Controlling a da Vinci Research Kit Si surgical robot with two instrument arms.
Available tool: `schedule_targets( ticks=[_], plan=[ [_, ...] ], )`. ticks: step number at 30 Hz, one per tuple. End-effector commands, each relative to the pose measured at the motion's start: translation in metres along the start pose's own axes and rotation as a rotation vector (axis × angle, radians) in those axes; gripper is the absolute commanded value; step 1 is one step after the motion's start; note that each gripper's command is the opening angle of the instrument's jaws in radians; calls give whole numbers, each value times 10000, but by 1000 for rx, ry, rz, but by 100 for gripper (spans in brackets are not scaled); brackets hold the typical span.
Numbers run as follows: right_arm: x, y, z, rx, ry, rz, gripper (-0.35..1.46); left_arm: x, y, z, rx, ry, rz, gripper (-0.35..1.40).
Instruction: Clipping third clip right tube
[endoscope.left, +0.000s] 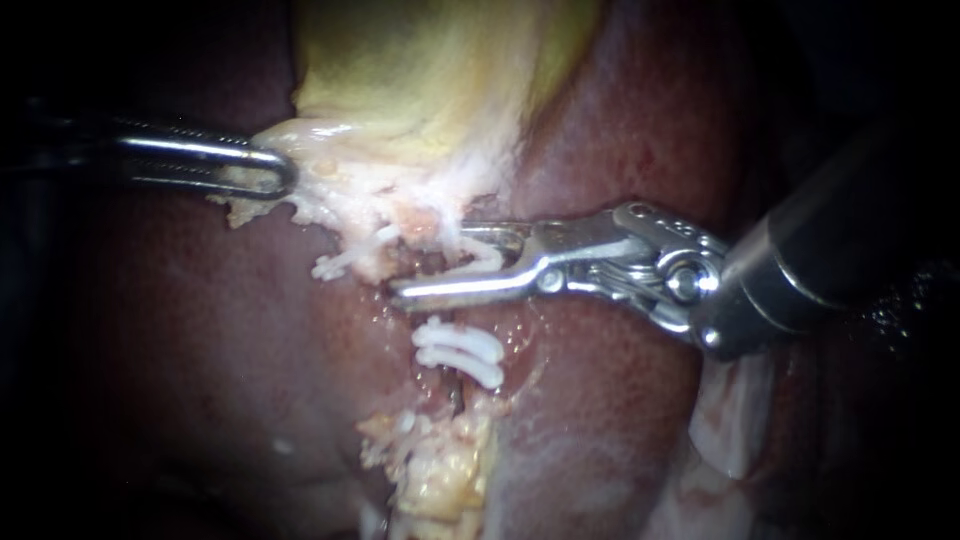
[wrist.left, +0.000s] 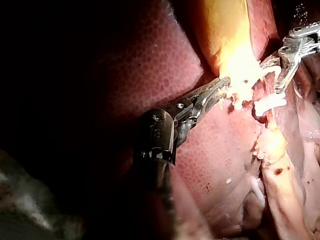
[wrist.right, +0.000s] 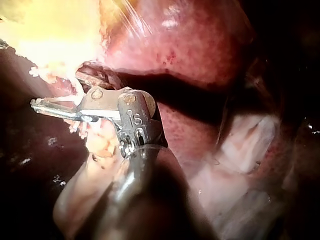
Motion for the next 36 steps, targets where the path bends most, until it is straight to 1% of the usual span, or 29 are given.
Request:
schedule_targets(
  ticks=[1,8,11,14,19,22,26,29,31,32,33,35,36],
  plan=[
    [1,-4,0,16,2,13,45,0,0,0,0,0,0,-35],
    [10,-26,4,73,-12,38,44,0,-1,0,0,0,0,-35],
    [14,-32,5,92,-21,40,44,0,-1,0,-1,0,0,-35],
    [17,-36,6,106,-25,43,43,0,-1,0,-1,0,0,-35],
    [22,-38,5,110,-26,57,37,0,-1,0,-1,0,0,-35],
    [25,-39,2,110,-27,95,27,0,-1,0,-1,0,0,-35],
    [27,-39,1,108,-25,102,10,0,-1,0,-1,0,0,-35],
    [28,-38,0,90,-15,109,-4,0,-1,0,0,0,0,-35],
    [28,-38,0,81,-11,126,-15,0,-1,0,0,0,0,-35],
    [28,-38,0,78,-9,132,-23,0,-1,0,0,0,0,-35],
    [28,-38,-1,78,-10,168,-35,0,-1,0,0,0,0,-35],
    [27,-37,-2,69,-7,209,-35,0,-1,0,0,0,0,-35],
    [27,-36,-3,69,-6,208,-35,0,-1,0,0,0,0,-35]
  ],
)
